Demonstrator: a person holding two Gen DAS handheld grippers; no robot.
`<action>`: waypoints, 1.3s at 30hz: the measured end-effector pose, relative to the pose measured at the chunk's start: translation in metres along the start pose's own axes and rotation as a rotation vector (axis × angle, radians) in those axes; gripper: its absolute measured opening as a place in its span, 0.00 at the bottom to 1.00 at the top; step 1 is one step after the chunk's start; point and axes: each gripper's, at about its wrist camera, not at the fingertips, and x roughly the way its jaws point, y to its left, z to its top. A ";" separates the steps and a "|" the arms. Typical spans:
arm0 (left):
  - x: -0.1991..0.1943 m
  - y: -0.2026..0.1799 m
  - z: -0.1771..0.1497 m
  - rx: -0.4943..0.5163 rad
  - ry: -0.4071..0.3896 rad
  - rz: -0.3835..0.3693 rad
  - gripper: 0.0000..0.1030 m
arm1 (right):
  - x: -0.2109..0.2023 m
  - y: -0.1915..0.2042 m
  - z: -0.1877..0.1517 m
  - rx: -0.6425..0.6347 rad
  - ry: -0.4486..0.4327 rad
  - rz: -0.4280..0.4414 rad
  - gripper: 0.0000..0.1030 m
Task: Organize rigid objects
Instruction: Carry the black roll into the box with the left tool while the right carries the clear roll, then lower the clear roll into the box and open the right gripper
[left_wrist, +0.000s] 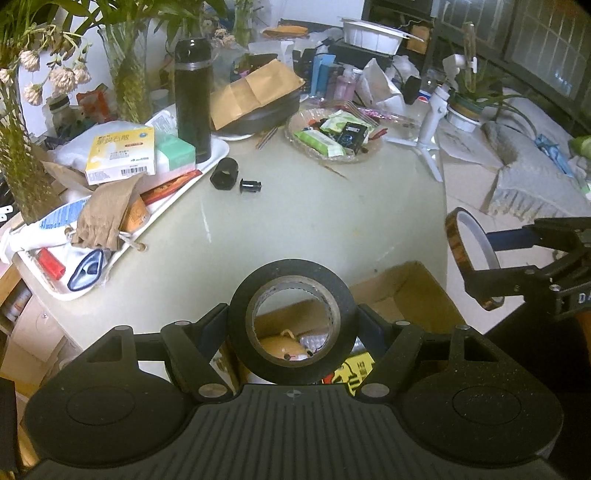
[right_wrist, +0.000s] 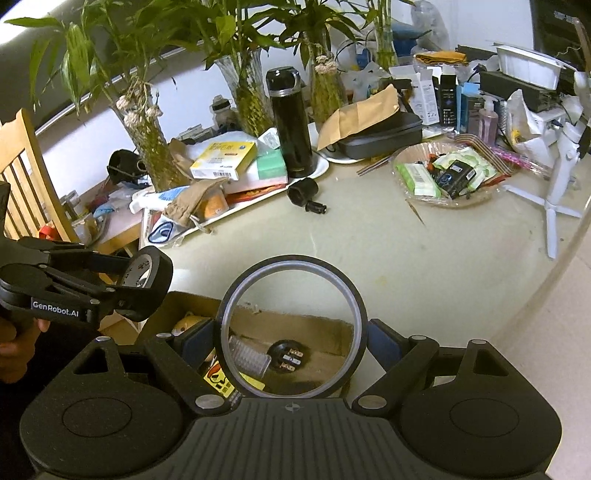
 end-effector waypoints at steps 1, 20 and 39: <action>-0.001 -0.001 -0.002 0.002 0.001 -0.001 0.70 | 0.001 0.001 -0.001 -0.004 0.004 -0.004 0.86; 0.001 -0.014 -0.020 0.023 -0.035 -0.111 0.77 | 0.000 0.008 -0.014 -0.034 0.039 -0.039 0.86; -0.030 0.007 -0.045 0.011 -0.090 0.008 0.77 | 0.009 0.022 -0.015 -0.069 0.070 -0.045 0.86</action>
